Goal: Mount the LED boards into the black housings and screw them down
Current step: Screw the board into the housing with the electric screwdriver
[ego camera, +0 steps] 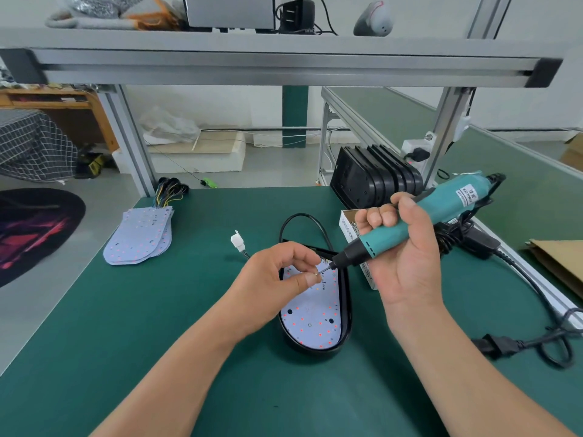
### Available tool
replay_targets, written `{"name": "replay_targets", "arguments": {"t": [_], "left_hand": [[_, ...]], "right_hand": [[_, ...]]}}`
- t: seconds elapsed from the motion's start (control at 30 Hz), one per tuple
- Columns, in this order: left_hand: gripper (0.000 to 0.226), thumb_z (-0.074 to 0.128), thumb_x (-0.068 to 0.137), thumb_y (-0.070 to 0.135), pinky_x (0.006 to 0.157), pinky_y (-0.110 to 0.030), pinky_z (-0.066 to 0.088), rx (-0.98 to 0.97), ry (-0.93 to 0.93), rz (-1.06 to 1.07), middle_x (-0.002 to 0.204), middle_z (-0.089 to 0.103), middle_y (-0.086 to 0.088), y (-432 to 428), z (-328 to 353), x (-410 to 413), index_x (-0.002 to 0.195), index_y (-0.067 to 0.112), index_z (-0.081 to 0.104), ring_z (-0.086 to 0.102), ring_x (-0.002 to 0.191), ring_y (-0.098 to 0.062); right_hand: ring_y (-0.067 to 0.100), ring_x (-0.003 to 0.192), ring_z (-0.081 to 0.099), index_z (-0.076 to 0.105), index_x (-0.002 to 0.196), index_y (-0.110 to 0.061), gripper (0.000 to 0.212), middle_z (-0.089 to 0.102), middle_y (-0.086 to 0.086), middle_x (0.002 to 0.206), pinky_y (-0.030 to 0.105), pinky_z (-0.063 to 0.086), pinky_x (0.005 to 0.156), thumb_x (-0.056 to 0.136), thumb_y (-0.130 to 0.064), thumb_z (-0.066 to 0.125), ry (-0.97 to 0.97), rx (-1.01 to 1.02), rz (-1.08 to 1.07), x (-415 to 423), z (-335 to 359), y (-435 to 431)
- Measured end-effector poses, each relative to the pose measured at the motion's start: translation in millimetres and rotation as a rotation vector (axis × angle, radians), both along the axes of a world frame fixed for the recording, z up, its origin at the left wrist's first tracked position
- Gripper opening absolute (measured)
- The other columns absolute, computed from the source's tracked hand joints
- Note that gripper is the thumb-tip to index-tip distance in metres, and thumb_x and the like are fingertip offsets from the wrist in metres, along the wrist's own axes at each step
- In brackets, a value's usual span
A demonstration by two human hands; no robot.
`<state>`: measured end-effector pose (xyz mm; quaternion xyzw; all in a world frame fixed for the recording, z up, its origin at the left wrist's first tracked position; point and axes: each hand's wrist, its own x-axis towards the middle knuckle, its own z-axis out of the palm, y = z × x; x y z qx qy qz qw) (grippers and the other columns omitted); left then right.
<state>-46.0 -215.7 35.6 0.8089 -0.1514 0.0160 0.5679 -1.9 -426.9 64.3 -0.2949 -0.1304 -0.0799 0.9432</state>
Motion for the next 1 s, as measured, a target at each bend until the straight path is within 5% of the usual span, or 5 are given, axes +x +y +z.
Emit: {"name": "replay_targets", "arguments": {"t": [0.6, 0.83, 1.0], "left_hand": [[0.022, 0.078, 0.094, 0.028, 0.087, -0.026, 0.05, 0.031, -0.007, 0.007, 0.099, 0.075, 0.016, -1.5, -1.4, 0.7, 0.102, 0.047, 0.071, 0.07, 0.099, -0.003], [0.023, 0.073, 0.095, 0.025, 0.092, -0.037, 0.057, 0.039, 0.008, 0.0, 0.099, 0.077, 0.012, -2.7, -0.1, -1.2, 0.102, 0.047, 0.071, 0.072, 0.102, -0.01], [0.026, 0.078, 0.096, 0.021, 0.083, -0.027, 0.054, 0.037, -0.029, 0.047, 0.096, 0.076, 0.016, -1.8, -1.2, -0.7, 0.101, 0.045, 0.072, 0.07, 0.097, -0.003]], "right_hand": [[0.017, 0.069, 0.05, 0.061, 0.094, -0.016, 0.005, 0.049, -0.001, 0.07, 0.039, 0.052, 0.093, 0.099, -0.013, 0.061, -0.024, -0.042, 0.032, -2.6, 0.4, 0.0], [0.017, 0.069, 0.051, 0.061, 0.098, -0.017, 0.007, 0.051, -0.002, 0.069, 0.038, 0.052, 0.093, 0.1, -0.012, 0.057, -0.069, -0.096, 0.053, -4.5, 1.8, 0.1], [0.017, 0.07, 0.053, 0.062, 0.1, -0.018, 0.005, 0.053, -0.002, 0.071, 0.037, 0.053, 0.091, 0.099, -0.013, 0.061, -0.094, -0.112, 0.033, -5.0, 3.4, 2.8]]}}
